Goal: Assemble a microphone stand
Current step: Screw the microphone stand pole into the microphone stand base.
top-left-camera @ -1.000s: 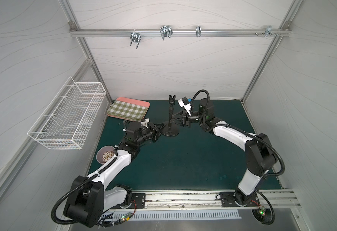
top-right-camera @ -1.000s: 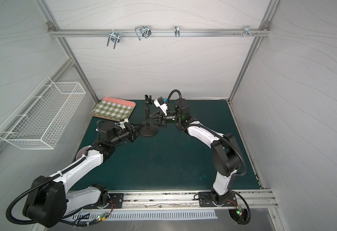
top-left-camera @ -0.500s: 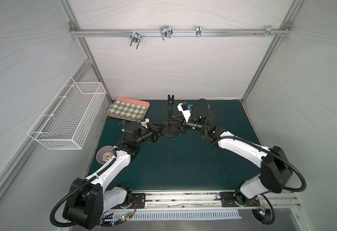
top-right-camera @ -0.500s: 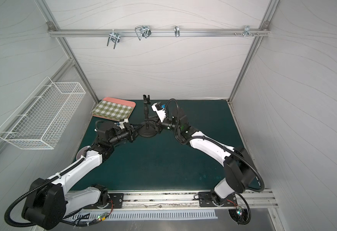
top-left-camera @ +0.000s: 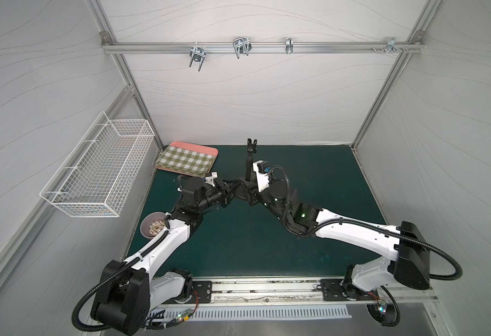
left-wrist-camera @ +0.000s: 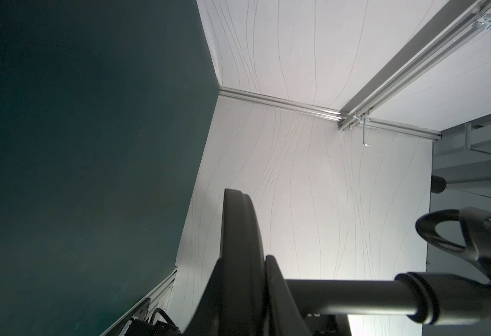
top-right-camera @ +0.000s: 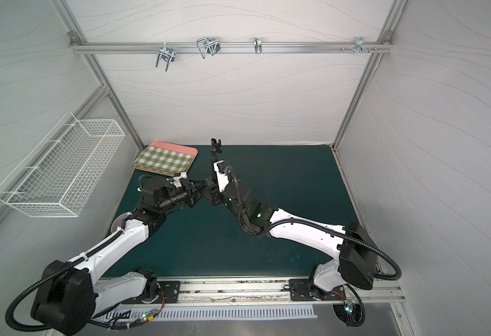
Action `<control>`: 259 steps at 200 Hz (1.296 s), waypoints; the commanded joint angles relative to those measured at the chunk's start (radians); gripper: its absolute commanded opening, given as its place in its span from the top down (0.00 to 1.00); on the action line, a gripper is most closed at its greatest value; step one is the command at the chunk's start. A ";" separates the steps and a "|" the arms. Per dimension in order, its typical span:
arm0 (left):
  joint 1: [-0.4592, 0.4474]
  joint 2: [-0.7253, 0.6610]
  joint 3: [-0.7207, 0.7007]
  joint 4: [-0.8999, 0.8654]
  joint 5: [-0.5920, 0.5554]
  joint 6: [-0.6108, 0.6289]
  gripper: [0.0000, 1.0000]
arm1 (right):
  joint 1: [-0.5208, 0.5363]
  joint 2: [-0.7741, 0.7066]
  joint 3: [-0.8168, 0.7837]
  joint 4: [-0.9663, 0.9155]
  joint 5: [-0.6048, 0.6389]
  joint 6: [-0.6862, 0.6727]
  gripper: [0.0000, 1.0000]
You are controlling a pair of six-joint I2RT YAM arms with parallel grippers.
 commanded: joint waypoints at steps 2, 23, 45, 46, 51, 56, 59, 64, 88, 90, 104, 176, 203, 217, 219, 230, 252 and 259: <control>0.004 -0.016 0.049 0.128 -0.005 -0.024 1.00 | -0.125 -0.076 -0.055 0.026 -0.378 -0.059 0.30; 0.004 -0.021 0.046 0.127 -0.004 -0.026 1.00 | -0.298 -0.070 -0.059 0.056 -0.761 -0.025 0.30; 0.004 -0.024 0.046 0.123 -0.003 -0.023 1.00 | -0.421 -0.010 -0.030 0.144 -1.070 -0.004 0.31; 0.004 -0.024 0.046 0.124 -0.003 -0.023 1.00 | -0.426 -0.006 -0.028 0.147 -1.081 -0.002 0.31; 0.004 -0.025 0.047 0.123 -0.003 -0.025 1.00 | -0.447 0.017 -0.010 0.165 -1.147 0.014 0.32; 0.004 -0.026 0.048 0.123 -0.003 -0.025 1.00 | -0.465 0.041 0.009 0.180 -1.215 0.029 0.32; 0.004 -0.028 0.047 0.122 -0.004 -0.025 1.00 | -0.475 0.058 0.024 0.191 -1.255 0.038 0.32; 0.004 -0.029 0.048 0.118 -0.004 -0.023 1.00 | -0.487 0.086 0.050 0.206 -1.323 0.054 0.33; 0.004 -0.033 0.052 0.112 -0.004 -0.022 1.00 | -0.509 0.213 0.165 0.237 -1.533 0.118 0.37; 0.004 -0.033 0.052 0.111 -0.003 -0.022 1.00 | -0.510 0.225 0.175 0.239 -1.546 0.121 0.37; 0.004 -0.038 0.054 0.105 -0.004 -0.021 1.00 | -0.506 0.284 0.230 0.243 -1.601 0.146 0.40; 0.004 -0.047 0.060 0.085 -0.005 -0.011 1.00 | -0.454 0.344 0.264 0.255 -1.572 0.114 0.79; 0.004 -0.047 0.059 0.085 -0.005 -0.012 1.00 | -0.435 0.281 0.197 0.262 -1.424 0.075 0.93; 0.004 -0.047 0.056 0.085 -0.007 -0.011 1.00 | -0.409 0.230 0.156 0.212 -1.287 0.027 0.96; 0.004 -0.047 0.057 0.086 -0.006 -0.011 1.00 | -0.404 0.221 0.149 0.200 -1.266 0.019 0.96; 0.005 -0.046 0.055 0.087 -0.008 -0.012 1.00 | -0.369 0.176 0.119 0.144 -1.139 -0.031 0.96; 0.006 -0.042 0.055 0.091 -0.008 -0.013 1.00 | -0.266 0.088 0.040 0.103 -0.851 -0.092 0.96; 0.007 -0.041 0.055 0.094 -0.008 -0.014 1.00 | -0.229 0.067 0.022 0.097 -0.741 -0.090 0.98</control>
